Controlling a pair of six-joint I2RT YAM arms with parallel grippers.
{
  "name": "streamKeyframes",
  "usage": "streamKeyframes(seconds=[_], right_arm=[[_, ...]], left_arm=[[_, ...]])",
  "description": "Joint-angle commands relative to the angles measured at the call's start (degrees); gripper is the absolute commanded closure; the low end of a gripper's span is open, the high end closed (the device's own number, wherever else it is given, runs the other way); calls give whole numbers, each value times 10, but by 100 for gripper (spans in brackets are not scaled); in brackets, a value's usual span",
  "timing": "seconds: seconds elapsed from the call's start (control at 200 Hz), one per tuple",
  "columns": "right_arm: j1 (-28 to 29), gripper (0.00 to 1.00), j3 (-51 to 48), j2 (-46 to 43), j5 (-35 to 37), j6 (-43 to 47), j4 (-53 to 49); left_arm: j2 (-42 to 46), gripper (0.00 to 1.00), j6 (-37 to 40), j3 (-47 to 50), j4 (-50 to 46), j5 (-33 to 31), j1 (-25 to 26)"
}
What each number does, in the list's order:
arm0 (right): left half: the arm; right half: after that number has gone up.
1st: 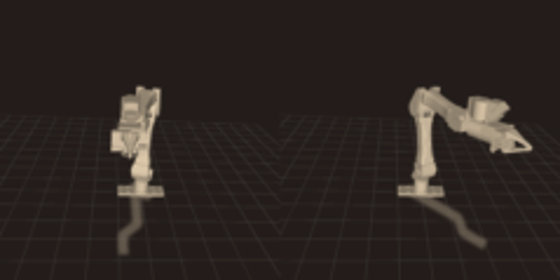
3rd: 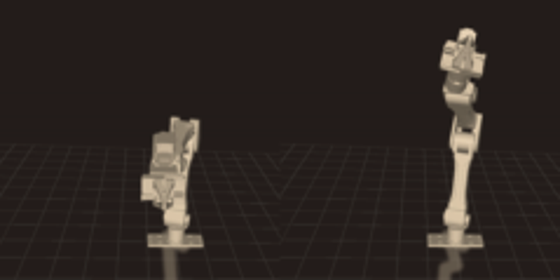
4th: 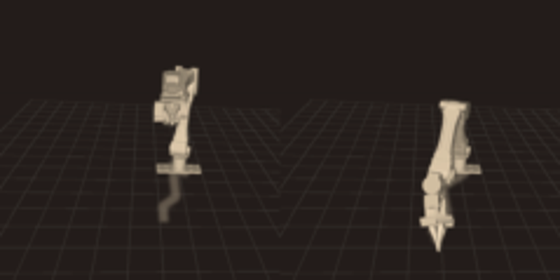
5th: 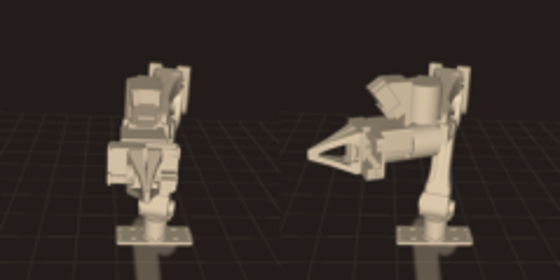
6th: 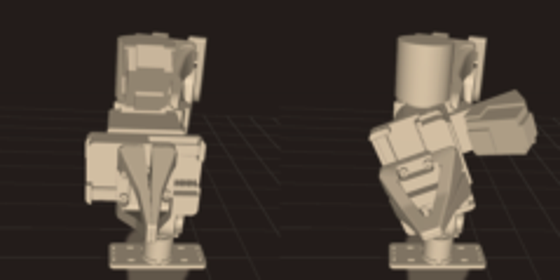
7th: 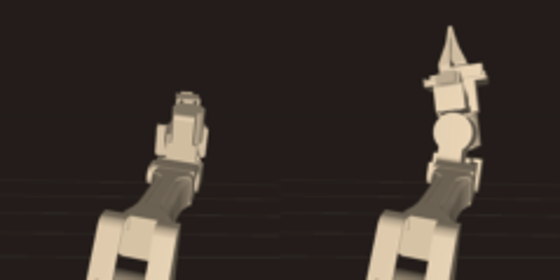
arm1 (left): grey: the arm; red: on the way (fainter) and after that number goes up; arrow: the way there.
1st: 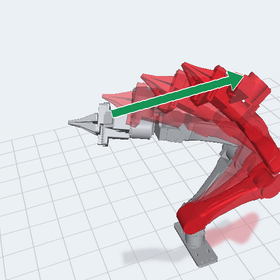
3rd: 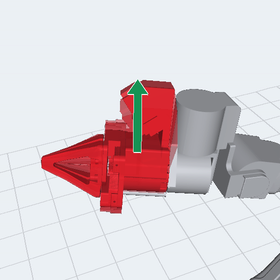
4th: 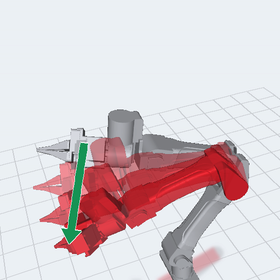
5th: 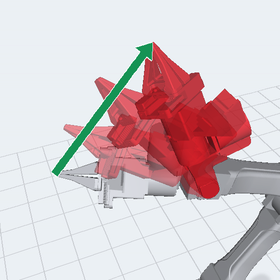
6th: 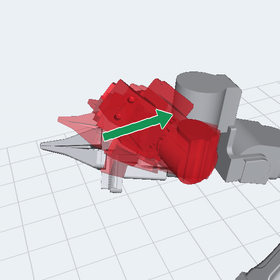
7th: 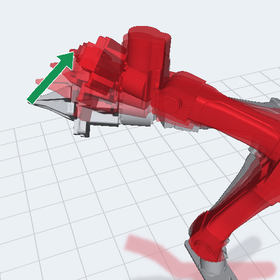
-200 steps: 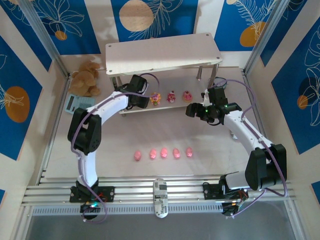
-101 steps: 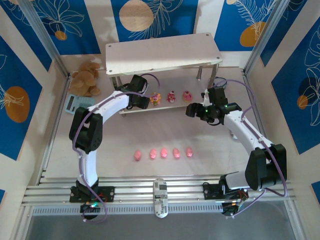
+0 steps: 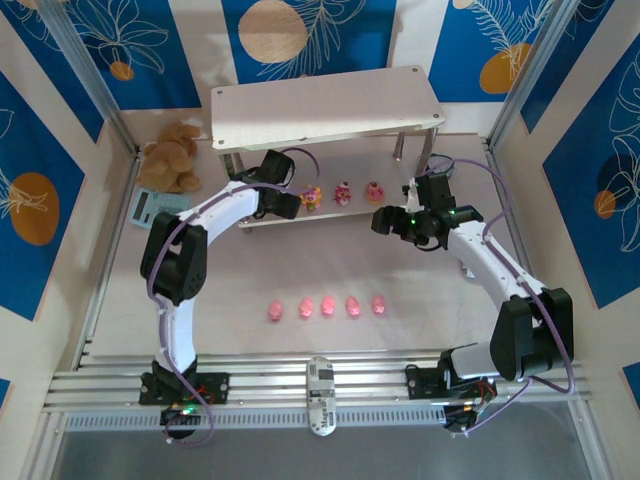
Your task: Place and organize the plastic toys onto the shelf
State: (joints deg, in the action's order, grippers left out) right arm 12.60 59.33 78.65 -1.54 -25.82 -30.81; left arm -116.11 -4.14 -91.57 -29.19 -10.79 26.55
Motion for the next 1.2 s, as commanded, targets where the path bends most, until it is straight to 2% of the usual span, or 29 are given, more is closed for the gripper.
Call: streamKeyframes(seconds=[0.0, 0.695, 0.98, 1.196], right_arm=[[-4, 20, 3, 1, -7, 8, -2], [-3, 20, -3, 1, -11, 5, -2], [-1, 20, 0, -6, 4, 16, -38], [4, 20, -12, -22, 10, 17, -60]], left_arm=[[-9, 25, -5, -10, -4, -9, -10], [68, 22, -10, 15, 42, 6, -12], [154, 25, -36, 116, 82, 52, -2], [210, 25, -51, 190, 89, 39, 26]])
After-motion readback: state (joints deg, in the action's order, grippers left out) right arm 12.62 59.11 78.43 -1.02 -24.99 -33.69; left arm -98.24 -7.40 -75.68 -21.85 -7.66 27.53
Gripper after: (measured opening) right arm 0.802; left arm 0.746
